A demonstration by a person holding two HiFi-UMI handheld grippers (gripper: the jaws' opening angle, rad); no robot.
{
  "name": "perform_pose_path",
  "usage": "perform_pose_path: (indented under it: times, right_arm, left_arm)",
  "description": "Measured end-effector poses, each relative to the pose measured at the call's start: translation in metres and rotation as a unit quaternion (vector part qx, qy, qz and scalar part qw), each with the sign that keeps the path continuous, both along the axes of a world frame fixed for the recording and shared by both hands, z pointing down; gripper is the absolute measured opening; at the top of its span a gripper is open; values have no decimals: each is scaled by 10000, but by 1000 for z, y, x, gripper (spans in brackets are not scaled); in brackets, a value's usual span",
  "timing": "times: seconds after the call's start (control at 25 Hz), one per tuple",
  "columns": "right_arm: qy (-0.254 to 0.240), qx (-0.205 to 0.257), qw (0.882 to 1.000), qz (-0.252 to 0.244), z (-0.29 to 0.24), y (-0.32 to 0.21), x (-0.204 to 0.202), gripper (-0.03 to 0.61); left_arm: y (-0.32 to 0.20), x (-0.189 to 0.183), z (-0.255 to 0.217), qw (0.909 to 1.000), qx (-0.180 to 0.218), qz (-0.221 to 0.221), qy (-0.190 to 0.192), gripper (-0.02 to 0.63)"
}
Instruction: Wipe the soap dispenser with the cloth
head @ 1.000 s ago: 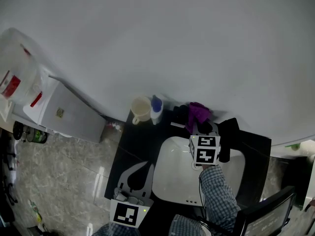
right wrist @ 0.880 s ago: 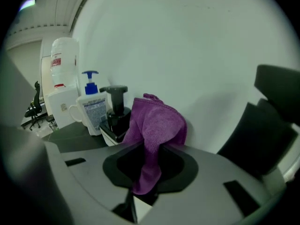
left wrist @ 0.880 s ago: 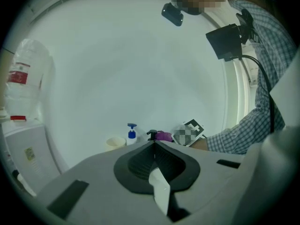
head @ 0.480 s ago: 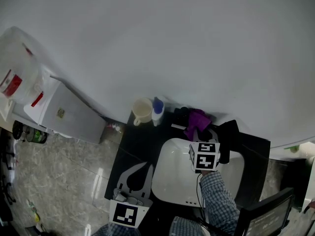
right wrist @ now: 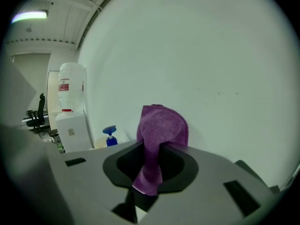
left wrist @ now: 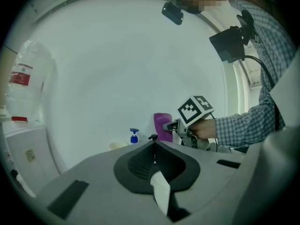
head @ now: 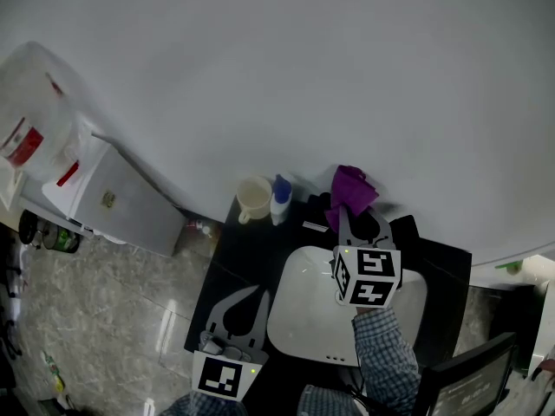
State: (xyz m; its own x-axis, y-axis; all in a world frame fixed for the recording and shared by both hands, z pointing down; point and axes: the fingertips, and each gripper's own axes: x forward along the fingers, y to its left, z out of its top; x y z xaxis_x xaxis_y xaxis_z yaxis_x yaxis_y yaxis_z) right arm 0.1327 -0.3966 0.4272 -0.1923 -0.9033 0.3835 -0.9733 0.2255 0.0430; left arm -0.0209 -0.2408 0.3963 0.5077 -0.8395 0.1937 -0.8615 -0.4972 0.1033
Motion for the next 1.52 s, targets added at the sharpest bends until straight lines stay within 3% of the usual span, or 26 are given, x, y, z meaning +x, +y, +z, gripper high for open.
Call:
perform_pose_path:
  times: [0.32,0.64,0.96,1.28,1.52]
  right_arm:
    - [-135,-96,9990,-423,13,-6,-55,75]
    - [-208,-287,9980,-521,41,-4,-84,75]
    - [-105,-828,9959,-347,93,5,-87,75]
    - [167,-875,9945,-543,112,10,-95,75]
    - [251,-1300,9891,-637,145,22,-92,75]
  left_arm:
    - [3,-16,4,9998,-70,-158,-4,2]
    - [5,-28,11,9995,-158,-280,-33,2]
    - [4,-30,18,9992,-254,-319,-59,2]
    - [7,-29,26,9990,-304,-316,-90,2]
    - [8,-25,28,9988,-349,-322,-70,2]
